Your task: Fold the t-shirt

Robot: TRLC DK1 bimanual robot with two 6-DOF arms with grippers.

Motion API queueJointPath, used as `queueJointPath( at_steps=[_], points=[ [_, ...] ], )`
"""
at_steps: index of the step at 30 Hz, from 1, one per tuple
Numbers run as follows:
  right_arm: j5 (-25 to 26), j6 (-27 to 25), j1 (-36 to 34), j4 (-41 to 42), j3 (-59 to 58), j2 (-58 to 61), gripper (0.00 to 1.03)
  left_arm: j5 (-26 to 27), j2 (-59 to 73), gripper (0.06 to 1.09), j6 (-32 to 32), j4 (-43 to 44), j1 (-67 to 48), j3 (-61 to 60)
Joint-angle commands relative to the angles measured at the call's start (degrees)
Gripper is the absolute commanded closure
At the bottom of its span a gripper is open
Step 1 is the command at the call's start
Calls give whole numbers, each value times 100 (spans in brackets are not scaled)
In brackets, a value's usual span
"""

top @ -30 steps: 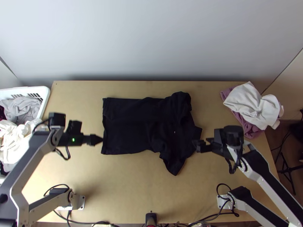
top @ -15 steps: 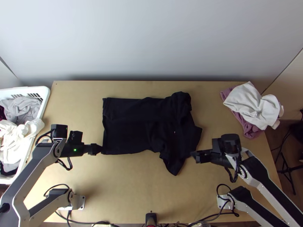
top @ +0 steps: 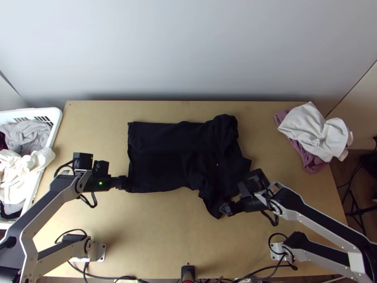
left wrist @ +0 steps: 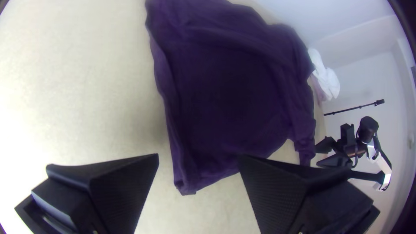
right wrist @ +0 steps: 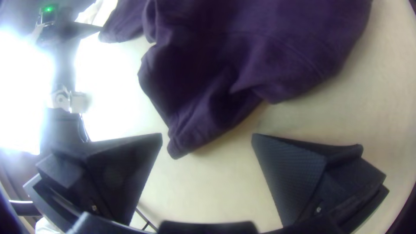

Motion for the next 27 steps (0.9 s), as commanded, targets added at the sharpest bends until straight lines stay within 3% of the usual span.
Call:
queueJointPath(
  at_steps=[1,4,13,15,17,18,19,27],
  points=[
    [-99,225,230,716,-29,566,7,-167,218,19,-169,316,-180,9],
    [-99,278,159,865,15,645,13,-167,350,19,-248,404,-276,26],
    [-99,340,168,1032,112,610,13,-202,499,20,-828,667,-821,9],
    [-99,340,230,1032,191,592,25,-176,490,23,-916,632,-918,9],
    [-90,278,230,1041,226,460,61,-105,473,56,-951,632,-962,-44],
    [-90,225,230,1129,217,399,87,-44,517,76,-969,632,-979,-53],
    [-37,199,238,1252,208,355,101,79,578,103,-942,623,-1050,-53],
    [-11,260,256,1112,50,-217,100,158,42,105,-793,-132,-988,-79]
  ],
)
